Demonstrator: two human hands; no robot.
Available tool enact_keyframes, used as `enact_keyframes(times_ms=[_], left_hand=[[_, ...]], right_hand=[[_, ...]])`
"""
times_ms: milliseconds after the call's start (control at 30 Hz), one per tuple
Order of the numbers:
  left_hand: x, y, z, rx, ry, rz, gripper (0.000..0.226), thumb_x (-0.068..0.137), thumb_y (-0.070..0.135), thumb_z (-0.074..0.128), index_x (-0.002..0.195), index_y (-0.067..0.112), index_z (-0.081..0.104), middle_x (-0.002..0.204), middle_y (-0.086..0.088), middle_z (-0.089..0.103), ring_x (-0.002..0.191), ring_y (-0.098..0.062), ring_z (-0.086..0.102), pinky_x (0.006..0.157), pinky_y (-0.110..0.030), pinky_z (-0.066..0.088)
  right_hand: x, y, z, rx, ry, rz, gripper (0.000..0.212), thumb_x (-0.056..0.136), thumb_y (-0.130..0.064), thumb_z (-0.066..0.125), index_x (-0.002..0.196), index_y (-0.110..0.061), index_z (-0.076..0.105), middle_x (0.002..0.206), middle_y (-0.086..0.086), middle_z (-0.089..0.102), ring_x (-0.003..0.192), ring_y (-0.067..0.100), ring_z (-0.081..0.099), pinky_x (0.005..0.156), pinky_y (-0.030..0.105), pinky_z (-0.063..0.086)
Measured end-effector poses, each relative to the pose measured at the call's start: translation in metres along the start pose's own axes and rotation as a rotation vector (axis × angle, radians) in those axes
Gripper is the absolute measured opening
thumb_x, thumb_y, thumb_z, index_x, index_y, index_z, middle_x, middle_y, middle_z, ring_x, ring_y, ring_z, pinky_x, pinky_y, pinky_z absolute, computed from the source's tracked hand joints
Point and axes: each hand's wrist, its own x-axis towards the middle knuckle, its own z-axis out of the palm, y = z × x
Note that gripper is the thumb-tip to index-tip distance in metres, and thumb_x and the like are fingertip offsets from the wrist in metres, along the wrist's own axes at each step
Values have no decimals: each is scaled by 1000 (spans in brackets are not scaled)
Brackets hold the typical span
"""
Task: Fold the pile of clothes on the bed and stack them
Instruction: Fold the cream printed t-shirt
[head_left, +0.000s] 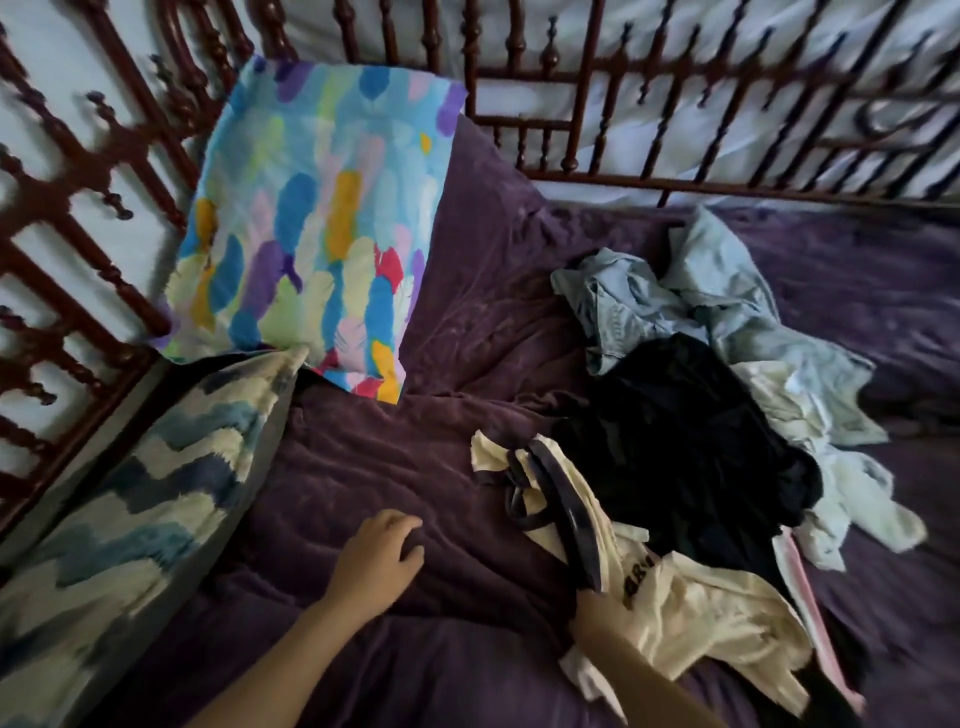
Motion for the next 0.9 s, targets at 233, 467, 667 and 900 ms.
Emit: enact_keyframes(times_ms=[233,467,667,900], left_hand=[[18,54,0,-97,27,115,34,94,27,50,125,16,55,130,2,48,121,-14,44,101,-26,36],[14,160,-8,-175,13,337,47,93,27,53,137,16,42,136,-3,45,125,-21,43,103,-29,35],[-3,288,-69,-313,49,751,86,78,44,70,146,17,25,144,-3,37,134,-18,31,107,-28,25],[-23,352,-114,-548,264,704,45,79,16,66,121,18,50,111,-2,62,106,-21,58,91,-36,47]], right_hand=[[-40,34,-96,122,391,-124,26,83,-8,47,66,-27,40,73,-4,53,75,21,51,62,32,37],[-117,59,-210,445,757,-391,33,86,4,44,112,-17,49,100,-4,50,93,23,53,71,27,32],[-213,64,-338,519,988,-756,50,81,20,36,83,-30,38,81,-8,44,64,-3,44,61,11,35],[-287,50,-412,483,1181,-807,43,82,13,36,85,-30,40,81,-9,45,70,16,44,63,29,36]])
